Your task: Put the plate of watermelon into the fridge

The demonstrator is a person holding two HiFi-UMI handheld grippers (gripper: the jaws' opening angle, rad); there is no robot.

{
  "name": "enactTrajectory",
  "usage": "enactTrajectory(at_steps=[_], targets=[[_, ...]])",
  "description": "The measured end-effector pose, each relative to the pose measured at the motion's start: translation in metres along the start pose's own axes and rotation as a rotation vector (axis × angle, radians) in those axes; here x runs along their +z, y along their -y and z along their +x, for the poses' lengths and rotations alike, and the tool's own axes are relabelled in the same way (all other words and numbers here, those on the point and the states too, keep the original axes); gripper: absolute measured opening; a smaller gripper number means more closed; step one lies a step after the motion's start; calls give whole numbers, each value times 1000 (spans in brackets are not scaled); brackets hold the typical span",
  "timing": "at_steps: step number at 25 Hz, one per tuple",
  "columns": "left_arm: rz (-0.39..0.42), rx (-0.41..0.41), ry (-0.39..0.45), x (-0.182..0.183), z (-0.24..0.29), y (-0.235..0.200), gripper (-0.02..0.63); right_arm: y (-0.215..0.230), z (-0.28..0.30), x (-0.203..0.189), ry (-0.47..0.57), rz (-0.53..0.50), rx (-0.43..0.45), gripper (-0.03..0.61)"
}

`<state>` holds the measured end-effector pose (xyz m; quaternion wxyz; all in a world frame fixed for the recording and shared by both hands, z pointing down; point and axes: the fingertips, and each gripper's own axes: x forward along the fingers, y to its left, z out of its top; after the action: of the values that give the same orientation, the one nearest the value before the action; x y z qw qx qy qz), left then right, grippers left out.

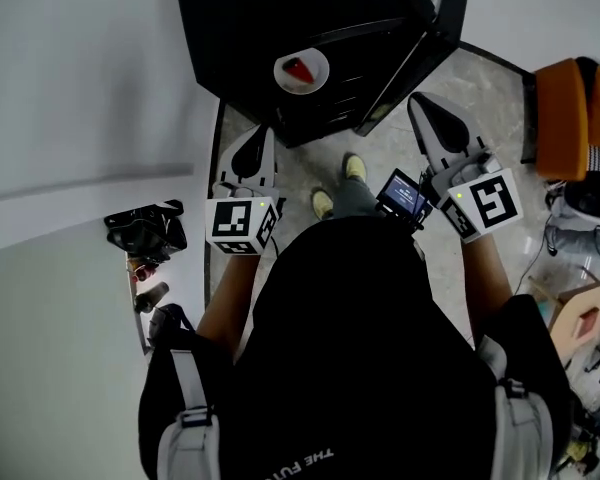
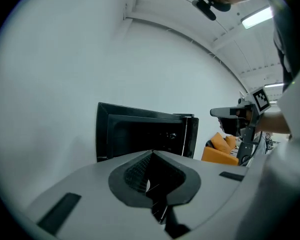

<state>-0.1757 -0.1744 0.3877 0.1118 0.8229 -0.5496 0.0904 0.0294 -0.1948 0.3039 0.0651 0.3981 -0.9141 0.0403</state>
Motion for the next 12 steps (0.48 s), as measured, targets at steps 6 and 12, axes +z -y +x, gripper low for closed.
enactTrajectory(at_steps=[6, 12], targets=[[1, -20, 16, 8, -4, 4, 9, 23, -43, 1, -31, -37, -58, 14], [31, -27, 28, 23, -3, 18, 10, 53, -71, -7, -26, -38, -119, 14]])
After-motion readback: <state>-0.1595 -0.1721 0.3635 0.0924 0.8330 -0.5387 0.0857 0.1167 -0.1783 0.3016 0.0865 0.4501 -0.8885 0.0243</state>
